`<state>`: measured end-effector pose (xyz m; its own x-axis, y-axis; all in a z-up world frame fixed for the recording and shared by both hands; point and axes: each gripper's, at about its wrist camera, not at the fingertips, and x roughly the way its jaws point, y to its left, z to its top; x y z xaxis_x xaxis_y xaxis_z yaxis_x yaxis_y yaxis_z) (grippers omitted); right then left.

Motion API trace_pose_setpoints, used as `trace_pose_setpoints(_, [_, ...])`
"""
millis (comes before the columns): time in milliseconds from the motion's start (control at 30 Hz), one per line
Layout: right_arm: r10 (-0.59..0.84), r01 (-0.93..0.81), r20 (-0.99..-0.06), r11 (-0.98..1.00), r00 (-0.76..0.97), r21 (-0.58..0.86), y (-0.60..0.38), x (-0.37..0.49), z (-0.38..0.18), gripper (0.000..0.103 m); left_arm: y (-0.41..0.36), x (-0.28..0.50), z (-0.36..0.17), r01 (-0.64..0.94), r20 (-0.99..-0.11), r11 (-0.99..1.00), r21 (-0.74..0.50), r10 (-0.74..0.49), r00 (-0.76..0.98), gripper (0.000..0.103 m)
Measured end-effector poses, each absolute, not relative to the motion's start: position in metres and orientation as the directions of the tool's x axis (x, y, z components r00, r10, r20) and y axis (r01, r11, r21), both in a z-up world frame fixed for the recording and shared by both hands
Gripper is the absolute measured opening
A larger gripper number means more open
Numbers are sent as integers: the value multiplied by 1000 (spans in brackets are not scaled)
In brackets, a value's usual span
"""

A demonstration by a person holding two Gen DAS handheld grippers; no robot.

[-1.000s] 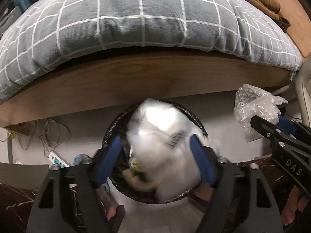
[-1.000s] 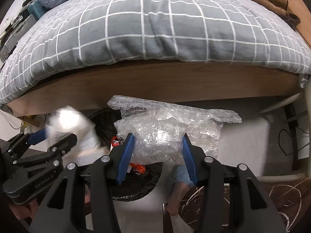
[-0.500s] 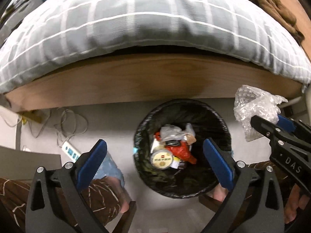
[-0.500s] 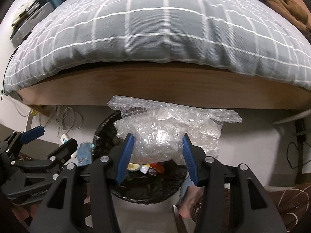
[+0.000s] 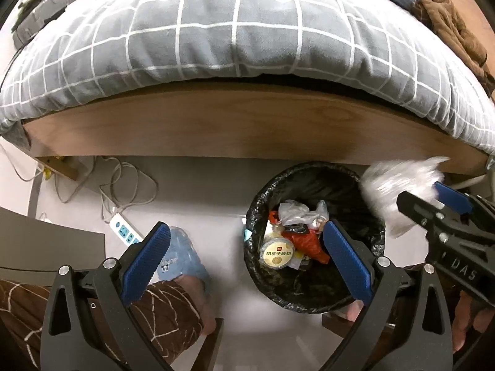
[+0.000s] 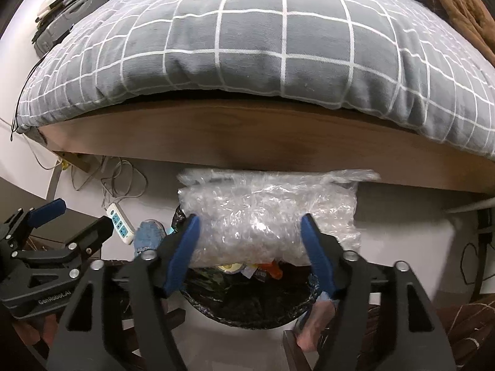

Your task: Collect trash

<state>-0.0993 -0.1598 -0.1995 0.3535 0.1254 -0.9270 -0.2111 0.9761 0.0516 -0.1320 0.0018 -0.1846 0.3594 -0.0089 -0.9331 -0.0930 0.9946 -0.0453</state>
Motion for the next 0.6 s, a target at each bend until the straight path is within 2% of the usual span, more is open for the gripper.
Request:
trace_pose_setpoints(267, [111,-187,-906,982,408,36,-173,-99,-180,94,-8,-130,-161,-77,-919,995,-62,-27,393,97])
trace_pose_setpoints(433, [107,-175,-878,984,467,27,-197,-103,-145,95,-19,-130,-132,-43,-900,996,-77,-51,434,97])
trace_pose_setpoints(600, [83,-148,-840,989,537,3,-220,-106,-96,95,-35,-134,-81,-6,-853,997,-73,-60,518,97])
